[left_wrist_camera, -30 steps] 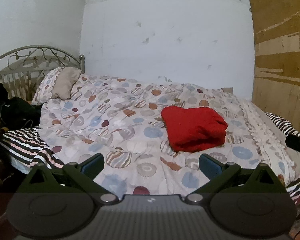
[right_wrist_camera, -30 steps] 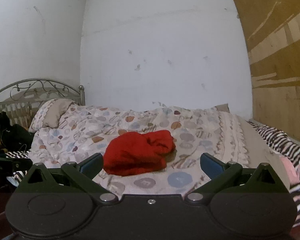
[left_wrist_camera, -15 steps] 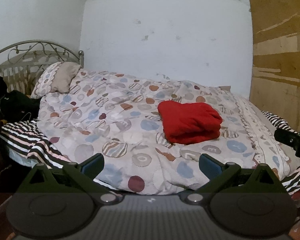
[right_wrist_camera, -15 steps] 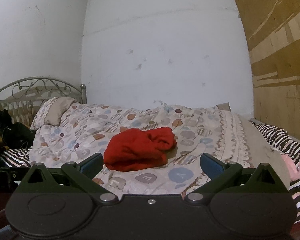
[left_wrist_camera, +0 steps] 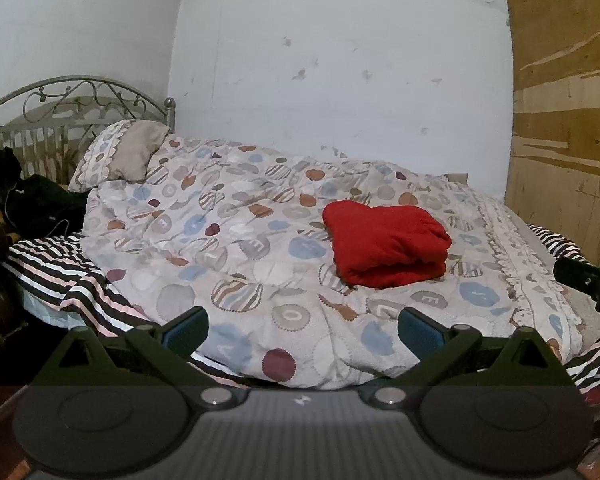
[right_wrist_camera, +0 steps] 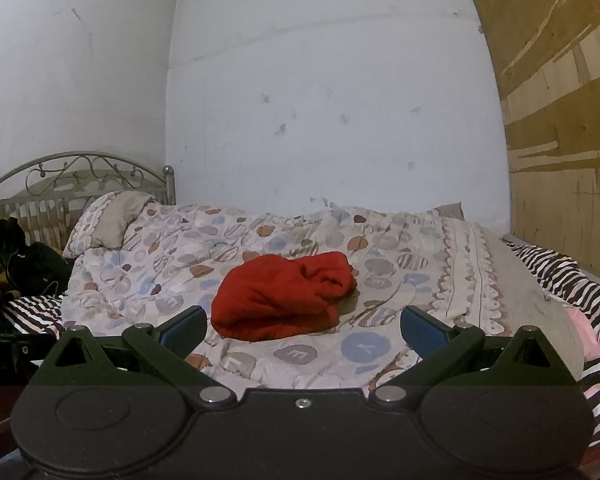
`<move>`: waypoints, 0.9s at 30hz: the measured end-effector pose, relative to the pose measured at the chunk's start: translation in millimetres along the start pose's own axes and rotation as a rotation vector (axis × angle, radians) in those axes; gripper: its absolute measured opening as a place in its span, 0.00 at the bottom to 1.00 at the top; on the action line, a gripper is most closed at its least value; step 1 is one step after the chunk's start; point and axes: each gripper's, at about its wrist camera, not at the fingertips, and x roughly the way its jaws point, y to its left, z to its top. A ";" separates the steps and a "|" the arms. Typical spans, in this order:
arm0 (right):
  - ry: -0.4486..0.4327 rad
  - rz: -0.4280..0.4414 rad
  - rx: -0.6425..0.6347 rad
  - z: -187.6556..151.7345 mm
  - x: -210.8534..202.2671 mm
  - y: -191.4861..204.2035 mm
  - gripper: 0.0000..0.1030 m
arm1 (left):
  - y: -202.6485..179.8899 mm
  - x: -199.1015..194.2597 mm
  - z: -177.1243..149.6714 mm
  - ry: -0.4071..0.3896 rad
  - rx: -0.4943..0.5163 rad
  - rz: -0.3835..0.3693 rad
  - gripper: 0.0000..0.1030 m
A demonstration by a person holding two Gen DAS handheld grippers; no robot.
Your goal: Fold small clothes
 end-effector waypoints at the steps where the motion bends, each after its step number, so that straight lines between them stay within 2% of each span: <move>1: 0.000 0.000 0.001 0.0 0.0 -0.2 1.00 | -0.5 -0.2 0.8 0.000 -0.001 -0.002 1.00; 27: -0.004 0.000 0.003 1.4 0.0 0.1 1.00 | -1.4 -1.0 2.0 0.001 -0.001 -0.003 1.00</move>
